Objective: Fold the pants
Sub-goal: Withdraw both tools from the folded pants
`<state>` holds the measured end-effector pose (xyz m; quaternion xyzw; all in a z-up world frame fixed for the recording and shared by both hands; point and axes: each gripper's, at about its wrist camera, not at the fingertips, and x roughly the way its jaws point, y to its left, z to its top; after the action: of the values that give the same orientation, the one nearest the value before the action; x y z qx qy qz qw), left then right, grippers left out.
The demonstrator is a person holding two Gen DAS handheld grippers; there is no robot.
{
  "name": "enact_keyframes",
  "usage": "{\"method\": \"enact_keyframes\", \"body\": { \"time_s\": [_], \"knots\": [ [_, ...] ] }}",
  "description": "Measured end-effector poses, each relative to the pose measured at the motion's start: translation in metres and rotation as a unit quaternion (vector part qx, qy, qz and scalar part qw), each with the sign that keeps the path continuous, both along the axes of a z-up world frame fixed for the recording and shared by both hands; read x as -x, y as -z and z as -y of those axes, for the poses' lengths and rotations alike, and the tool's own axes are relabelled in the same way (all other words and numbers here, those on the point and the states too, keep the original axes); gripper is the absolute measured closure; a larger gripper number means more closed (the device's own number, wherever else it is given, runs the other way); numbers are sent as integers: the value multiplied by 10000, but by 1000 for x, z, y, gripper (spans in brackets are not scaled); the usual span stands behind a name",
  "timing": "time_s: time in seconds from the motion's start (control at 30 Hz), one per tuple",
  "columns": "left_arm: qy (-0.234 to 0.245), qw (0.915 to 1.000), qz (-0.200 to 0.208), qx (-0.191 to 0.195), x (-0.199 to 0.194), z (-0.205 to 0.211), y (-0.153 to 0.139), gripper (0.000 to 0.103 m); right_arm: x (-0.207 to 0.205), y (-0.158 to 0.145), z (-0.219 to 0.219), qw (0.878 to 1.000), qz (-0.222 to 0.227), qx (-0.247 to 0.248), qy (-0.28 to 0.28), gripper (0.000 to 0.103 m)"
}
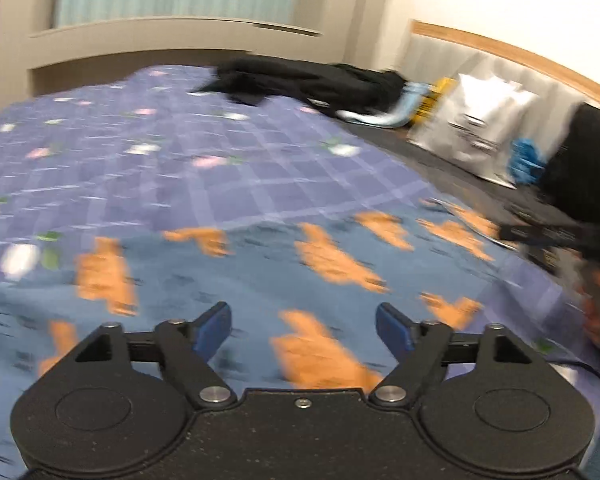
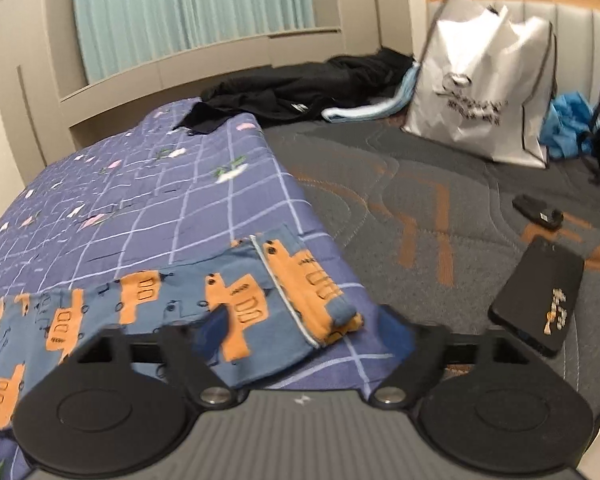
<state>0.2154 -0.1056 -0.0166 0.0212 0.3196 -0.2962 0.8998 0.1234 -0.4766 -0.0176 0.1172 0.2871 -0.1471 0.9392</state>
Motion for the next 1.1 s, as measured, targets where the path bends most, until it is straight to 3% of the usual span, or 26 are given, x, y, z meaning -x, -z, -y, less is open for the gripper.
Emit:
{"method": "enact_keyframes", "body": {
  "time_s": [0.17,0.43,0.57,0.83,0.93,1.1],
  "knots": [
    [-882,9958,-167,-158,-57,-46,1,20,2,-3,-28,9981,186,106,-571,0],
    [-491,9969,-549,258,-112,-58,27,23,-8,6,-68,9923,-13,235,-1219,0],
    [-398,9975,-563,137,-125,-44,41,23,-11,8,-75,9903,-90,318,-1347,0],
    [-526,9976,-430,118,-137,-44,43,18,-11,11,-68,9921,-135,144,-1243,0],
    [-628,9977,-252,56,-125,-41,36,8,-9,10,-61,9939,-106,48,-1098,0],
    [-567,9982,-23,215,-91,-27,25,1,-1,8,-45,9966,-45,-118,-812,0]
  ]
}}
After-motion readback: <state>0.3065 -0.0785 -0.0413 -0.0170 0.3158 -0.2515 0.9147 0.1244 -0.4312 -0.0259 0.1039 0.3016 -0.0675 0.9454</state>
